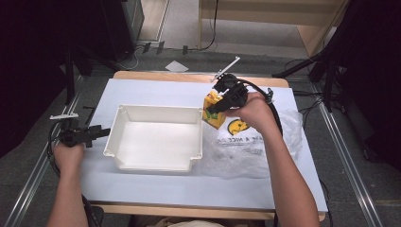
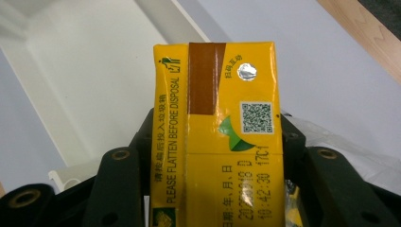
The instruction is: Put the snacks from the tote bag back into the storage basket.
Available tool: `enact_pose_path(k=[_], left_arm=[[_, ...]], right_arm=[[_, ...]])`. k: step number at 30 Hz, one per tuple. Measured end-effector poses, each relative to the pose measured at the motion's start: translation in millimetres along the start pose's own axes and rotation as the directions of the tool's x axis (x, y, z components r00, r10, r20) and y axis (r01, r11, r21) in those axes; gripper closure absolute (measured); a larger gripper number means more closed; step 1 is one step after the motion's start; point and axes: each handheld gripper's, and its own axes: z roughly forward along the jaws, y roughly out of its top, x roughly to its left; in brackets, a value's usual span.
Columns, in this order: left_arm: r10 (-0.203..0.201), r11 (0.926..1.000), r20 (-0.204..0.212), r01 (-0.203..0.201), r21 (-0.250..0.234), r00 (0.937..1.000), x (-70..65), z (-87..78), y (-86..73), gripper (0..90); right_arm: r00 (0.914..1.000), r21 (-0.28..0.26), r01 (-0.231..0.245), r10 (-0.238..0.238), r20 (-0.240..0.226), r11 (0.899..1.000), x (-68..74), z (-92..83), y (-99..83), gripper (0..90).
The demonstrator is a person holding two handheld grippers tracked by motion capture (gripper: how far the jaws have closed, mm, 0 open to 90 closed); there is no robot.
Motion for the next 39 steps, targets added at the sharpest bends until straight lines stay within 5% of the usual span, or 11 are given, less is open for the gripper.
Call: enact_pose_path(k=[26,39], left_arm=[[0.003,1.0,-0.001,-0.003,0.007,1.0,0.3,1.1,0.4,24.8],[-0.003,1.0,0.002,0.003,-0.004,1.0,0.7,0.1,0.3,24.8]], right_arm=[[0.9997,-0.021,0.015,-0.016,-0.017,1.0,7.0,-1.6,23.8,52.3],[0.9984,-0.006,0.047,-0.048,-0.032,0.999,18.1,12.4,41.8,52.3]])
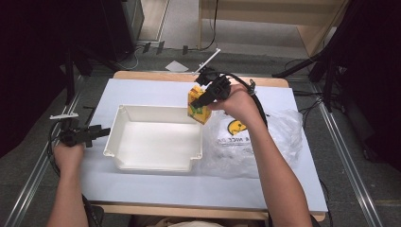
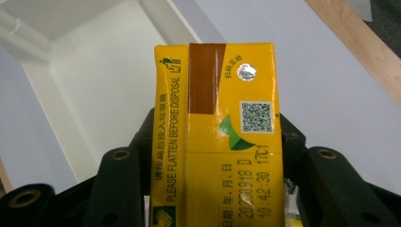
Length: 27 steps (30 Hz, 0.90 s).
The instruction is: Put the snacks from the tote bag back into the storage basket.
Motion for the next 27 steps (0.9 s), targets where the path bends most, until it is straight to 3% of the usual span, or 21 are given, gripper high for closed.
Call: enact_pose_path(k=[27], left_arm=[[-0.004,0.9999,0.001,0.004,-0.016,1.0,1.3,-2.6,-0.1,24.8]], right_arm=[[0.9988,0.043,0.038,-0.037,-0.032,0.998,15.3,42.3,20.3,52.2]])
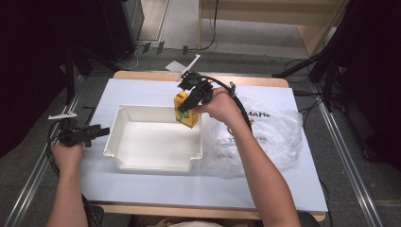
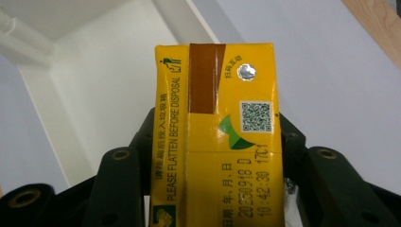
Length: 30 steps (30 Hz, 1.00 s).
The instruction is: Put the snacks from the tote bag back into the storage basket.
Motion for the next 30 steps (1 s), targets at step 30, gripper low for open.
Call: enact_pose_path(k=[30], left_arm=[[0.003,1.0,0.001,-0.003,0.002,1.0,0.2,-0.3,0.2,24.9]], right_arm=[[0.9997,0.044,-0.022,0.022,-0.01,0.999,-2.1,48.9,-12.8,52.1]])
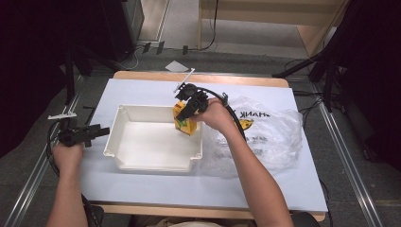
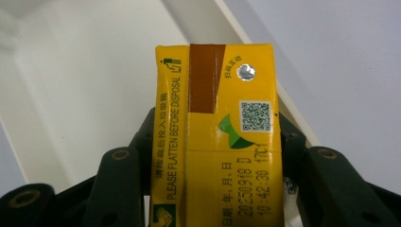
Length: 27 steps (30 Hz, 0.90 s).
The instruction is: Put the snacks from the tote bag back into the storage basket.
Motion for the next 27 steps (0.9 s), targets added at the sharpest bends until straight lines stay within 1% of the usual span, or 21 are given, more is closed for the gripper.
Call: enact_pose_path(k=[6,10,11,12,13,16,18,20,21,22,24,27], left_arm=[[0.0,1.0,0.0,0.0,0.0,1.0,-0.1,0.0,0.1,24.8],[0.001,1.0,0.001,-0.001,0.001,1.0,-0.1,0.3,0.2,24.9],[0.001,1.0,0.001,-0.001,-0.002,1.0,-0.1,0.2,0.1,24.8],[0.001,1.0,0.001,-0.001,-0.002,1.0,-0.1,0.2,0.1,24.8],[-0.001,1.0,0.001,0.001,-0.001,1.0,0.1,-0.1,0.0,24.9],[0.0,1.0,0.001,0.0,-0.001,1.0,0.1,0.0,0.0,24.8],[0.002,1.0,0.001,-0.002,0.0,1.0,-0.3,0.6,0.2,24.9],[0.002,1.0,0.002,-0.002,0.0,1.0,-0.3,0.8,0.2,24.8],[0.001,1.0,0.003,-0.001,0.0,1.0,-0.4,1.0,0.2,24.8],[0.001,1.0,0.002,-0.001,0.001,1.0,-0.5,1.0,0.3,24.8],[0.002,1.0,0.002,-0.002,0.001,1.0,-0.6,1.2,0.3,24.8],[0.001,1.0,0.0,-0.001,0.005,1.0,-0.7,1.7,0.3,24.8]], right_arm=[[1.0,0.007,0.004,-0.004,-0.007,1.0,-1.1,6.4,-1.5,52.0],[1.0,0.018,0.002,-0.002,0.001,1.0,-1.2,11.7,-2.7,52.0],[0.9999,0.031,0.011,-0.011,0.011,0.999,-1.2,14.8,-3.5,52.0],[0.9998,0.031,0.014,-0.015,0.012,0.999,-1.3,15.8,-4.0,52.0],[0.9999,0.033,0.009,-0.009,0.013,0.999,-1.3,16.6,-4.9,52.1],[0.9999,0.033,0.006,-0.006,0.012,0.999,-2.1,18.6,-7.0,52.0],[0.9998,0.03,0.013,-0.014,0.015,0.999,-3.0,19.9,-9.8,52.0],[0.9998,0.032,0.005,-0.005,0.017,0.999,-2.9,19.3,-10.4,52.0],[0.9999,0.028,0.006,-0.006,0.016,1.0,-3.1,19.6,-11.2,51.9],[0.9997,0.025,0.019,-0.019,0.016,1.0,-3.0,19.6,-12.3,51.9],[0.9996,0.021,0.023,-0.023,0.016,1.0,-2.7,19.4,-13.9,51.8],[0.9997,0.022,0.017,-0.018,0.019,1.0,-1.9,19.5,-15.4,51.4]])
